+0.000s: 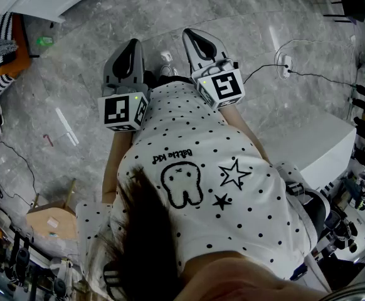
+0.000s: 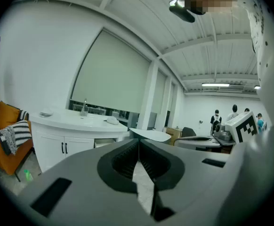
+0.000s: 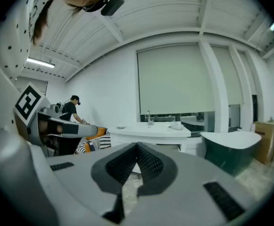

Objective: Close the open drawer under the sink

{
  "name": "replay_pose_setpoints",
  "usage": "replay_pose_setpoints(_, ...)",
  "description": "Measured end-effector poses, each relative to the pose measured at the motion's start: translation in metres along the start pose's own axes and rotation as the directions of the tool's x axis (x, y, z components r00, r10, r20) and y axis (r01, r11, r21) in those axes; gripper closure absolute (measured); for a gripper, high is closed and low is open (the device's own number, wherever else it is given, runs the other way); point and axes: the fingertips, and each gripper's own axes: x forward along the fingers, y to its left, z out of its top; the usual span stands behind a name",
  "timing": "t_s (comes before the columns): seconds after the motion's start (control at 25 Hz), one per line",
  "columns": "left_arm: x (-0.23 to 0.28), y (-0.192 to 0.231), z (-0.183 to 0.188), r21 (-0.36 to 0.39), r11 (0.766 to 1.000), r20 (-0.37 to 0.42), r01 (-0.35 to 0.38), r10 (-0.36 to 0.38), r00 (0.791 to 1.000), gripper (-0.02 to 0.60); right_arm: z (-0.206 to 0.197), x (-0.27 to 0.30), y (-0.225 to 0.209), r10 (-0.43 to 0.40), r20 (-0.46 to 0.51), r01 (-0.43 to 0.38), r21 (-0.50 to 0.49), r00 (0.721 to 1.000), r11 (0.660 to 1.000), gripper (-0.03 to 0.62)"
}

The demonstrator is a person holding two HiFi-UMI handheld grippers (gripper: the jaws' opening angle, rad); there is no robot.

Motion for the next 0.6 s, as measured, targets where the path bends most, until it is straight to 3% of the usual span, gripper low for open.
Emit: replay_pose_setpoints(0.6,0.009,-0.014,-0.011,-0.033,0.999,-0.02,0.003,-0.004,1.0,0.569,-0.01,-0.004,-0.015,0.017,-0.026,-0.016,0.015,1.0,1.0,0.58)
